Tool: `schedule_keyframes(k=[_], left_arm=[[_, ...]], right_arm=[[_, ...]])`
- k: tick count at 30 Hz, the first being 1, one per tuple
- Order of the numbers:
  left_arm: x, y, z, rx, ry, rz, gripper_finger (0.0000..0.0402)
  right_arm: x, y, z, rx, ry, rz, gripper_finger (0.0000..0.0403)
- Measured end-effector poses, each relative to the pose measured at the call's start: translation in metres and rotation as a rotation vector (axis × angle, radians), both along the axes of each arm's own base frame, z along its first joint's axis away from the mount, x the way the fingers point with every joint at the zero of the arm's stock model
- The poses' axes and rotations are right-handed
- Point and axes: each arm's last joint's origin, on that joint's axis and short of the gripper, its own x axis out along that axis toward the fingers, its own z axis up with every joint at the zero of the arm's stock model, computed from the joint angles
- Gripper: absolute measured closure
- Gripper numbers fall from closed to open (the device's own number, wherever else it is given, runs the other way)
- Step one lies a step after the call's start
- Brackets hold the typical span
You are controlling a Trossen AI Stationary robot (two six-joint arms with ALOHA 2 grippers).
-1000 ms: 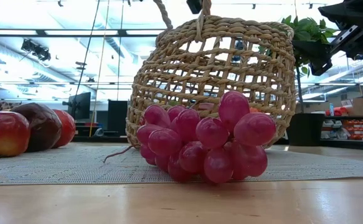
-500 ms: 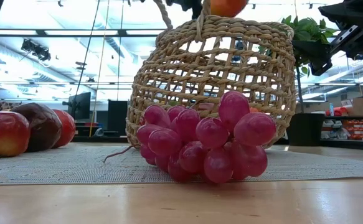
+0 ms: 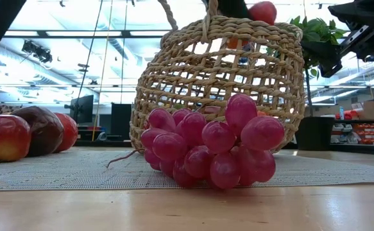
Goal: Build produce basket
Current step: Put the mango into the brown basket
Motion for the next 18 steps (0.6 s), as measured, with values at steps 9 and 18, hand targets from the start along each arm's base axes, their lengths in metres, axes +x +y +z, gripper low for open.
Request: schedule_keyframes(k=[9, 18], left_arm=[[0.008, -0.014, -0.02, 0.525, 0.168, -0.101, 0.0125], [0.011, -0.032, -0.04, 0.842, 0.365, -0.387, 0.0125]], right_arm=[[0.0, 0.0, 0.0, 0.0, 0.0, 0.0, 0.0055], [0.0, 0.0, 0.0, 0.0, -0.001, 0.0, 0.0055]])
